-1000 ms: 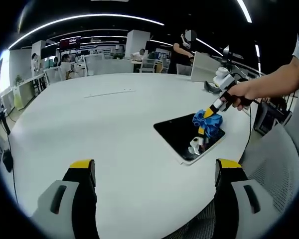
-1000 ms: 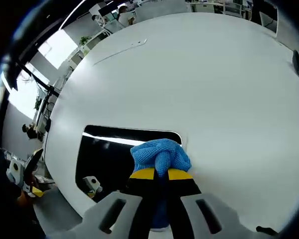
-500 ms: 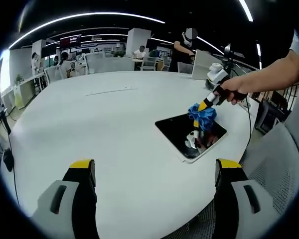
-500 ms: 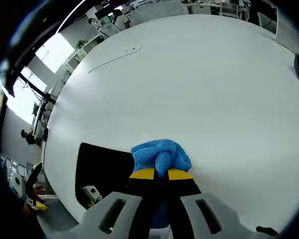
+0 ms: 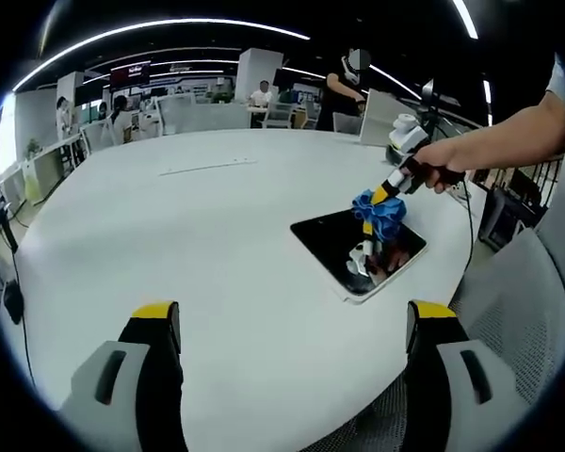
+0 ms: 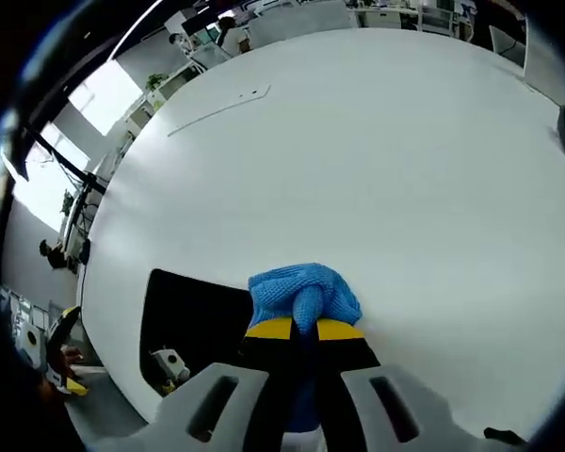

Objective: Wipe the mirror surface with the cleaning cloth until all visible marks leave the cleaned area.

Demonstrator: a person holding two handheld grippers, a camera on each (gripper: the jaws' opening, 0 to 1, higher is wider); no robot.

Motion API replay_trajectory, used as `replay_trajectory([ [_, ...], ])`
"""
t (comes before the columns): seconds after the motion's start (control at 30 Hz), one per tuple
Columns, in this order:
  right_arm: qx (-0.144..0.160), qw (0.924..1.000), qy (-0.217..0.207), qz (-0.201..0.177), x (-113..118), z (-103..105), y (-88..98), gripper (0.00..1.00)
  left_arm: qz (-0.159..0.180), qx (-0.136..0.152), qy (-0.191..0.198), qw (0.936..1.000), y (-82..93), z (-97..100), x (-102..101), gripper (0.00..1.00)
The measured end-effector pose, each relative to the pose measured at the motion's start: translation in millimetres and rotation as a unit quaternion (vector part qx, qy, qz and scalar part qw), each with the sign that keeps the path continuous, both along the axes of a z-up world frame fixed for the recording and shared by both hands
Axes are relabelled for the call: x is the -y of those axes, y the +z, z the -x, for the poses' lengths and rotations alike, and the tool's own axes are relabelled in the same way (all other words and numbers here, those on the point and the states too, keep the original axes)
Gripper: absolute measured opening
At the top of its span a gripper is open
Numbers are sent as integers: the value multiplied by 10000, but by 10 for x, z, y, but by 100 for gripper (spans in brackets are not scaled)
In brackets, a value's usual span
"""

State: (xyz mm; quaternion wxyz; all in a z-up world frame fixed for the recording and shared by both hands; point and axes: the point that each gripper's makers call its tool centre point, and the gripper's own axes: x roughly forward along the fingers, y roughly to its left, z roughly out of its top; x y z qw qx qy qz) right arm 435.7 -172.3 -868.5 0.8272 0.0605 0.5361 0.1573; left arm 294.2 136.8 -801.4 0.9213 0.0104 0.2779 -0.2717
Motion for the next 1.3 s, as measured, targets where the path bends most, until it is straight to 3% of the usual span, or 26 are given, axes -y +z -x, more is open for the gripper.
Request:
replay_trajectory([
  [0.07, -75, 9997, -206, -106, 8, -7, -9, 1, 9, -11, 15, 10000, -6, 0, -10, 99],
  [0.33, -139, 9998, -108, -99, 17, 27, 28, 2, -55, 7, 42, 10000, -9, -4, -27, 99],
  [0.6, 224, 9996, -50, -133, 183, 94, 398, 2, -67, 58, -22, 10000, 9, 4, -3, 99],
  [0.7, 372, 9993, -52, -78, 337, 112, 562, 2, -103, 64, -94, 9999, 4, 16, 19, 99],
  [0.83, 438, 9989, -162, -6, 590, 144, 637, 2, -107, 37, -137, 9998, 4, 31, 40, 99],
  [0.97, 374, 9989, -189, 187, 824, 238, 577, 2, -129, 46, -171, 9998, 12, 39, 46, 99],
  [1.1, 275, 9975, -137, 640, 1086, 323, 371, 2, -122, 79, -102, 9998, 25, 25, 13, 98],
  [1.23, 207, 9986, 29, 485, 1118, 434, 149, 2, -159, 53, -44, 9998, 15, 19, -18, 98],
  [1.3, 131, 9978, -56, 645, 1220, 476, 29, 2, -135, 53, -19, 9999, 14, 13, -29, 98],
])
